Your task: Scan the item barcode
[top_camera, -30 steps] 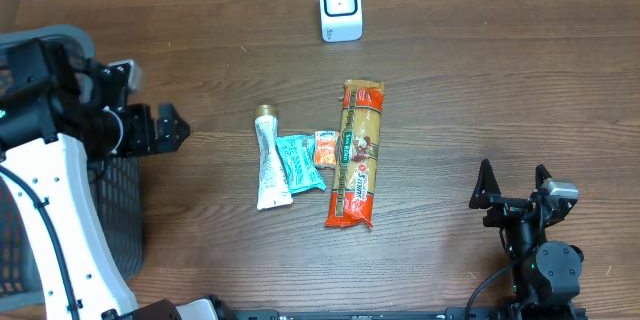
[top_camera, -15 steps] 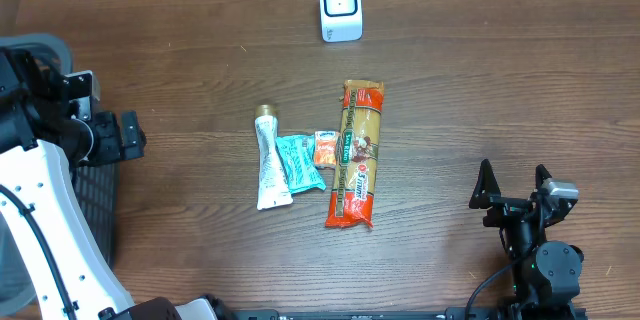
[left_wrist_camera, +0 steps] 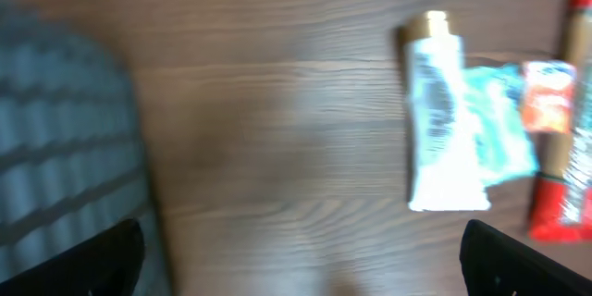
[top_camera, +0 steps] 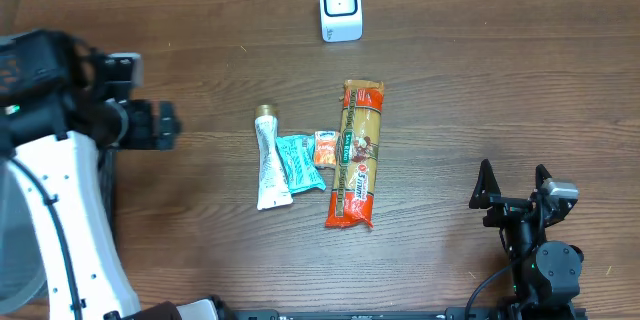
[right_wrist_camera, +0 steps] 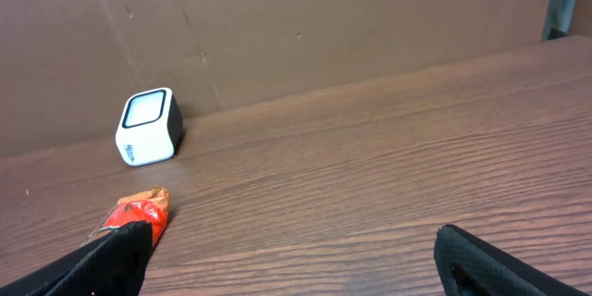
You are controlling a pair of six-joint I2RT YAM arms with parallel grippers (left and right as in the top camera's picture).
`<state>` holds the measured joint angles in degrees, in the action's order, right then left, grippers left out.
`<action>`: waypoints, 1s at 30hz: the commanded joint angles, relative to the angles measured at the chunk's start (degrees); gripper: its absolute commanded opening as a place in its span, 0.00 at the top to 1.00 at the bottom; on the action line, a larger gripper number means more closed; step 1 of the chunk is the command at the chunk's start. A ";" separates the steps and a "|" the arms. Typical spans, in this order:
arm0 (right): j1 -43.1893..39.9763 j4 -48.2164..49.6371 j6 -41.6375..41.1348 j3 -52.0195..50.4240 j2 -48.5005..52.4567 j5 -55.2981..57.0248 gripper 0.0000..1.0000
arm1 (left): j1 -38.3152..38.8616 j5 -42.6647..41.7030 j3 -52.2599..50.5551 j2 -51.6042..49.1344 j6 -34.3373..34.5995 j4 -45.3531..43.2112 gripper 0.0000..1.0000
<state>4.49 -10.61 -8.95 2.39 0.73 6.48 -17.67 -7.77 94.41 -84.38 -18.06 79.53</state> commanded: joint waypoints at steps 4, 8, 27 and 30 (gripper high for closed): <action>0.00 -0.48 0.35 1.05 -0.55 1.01 0.00 | 5.05 -2.19 0.13 0.50 -0.52 -0.15 0.00; 0.00 -0.48 0.37 1.05 -0.55 1.01 0.00 | 5.05 -2.19 0.13 0.50 -0.28 -0.04 0.00; 0.00 -0.48 0.35 1.05 -0.55 1.01 0.00 | 5.05 -2.19 0.13 0.48 -0.13 -0.09 0.00; 0.00 -0.48 0.35 1.05 -0.55 1.01 0.00 | 5.05 -2.19 0.13 0.48 -0.13 -0.09 0.00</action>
<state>4.49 -10.59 -8.91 2.39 0.73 6.46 -12.73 -9.04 94.41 -84.38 -18.17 79.59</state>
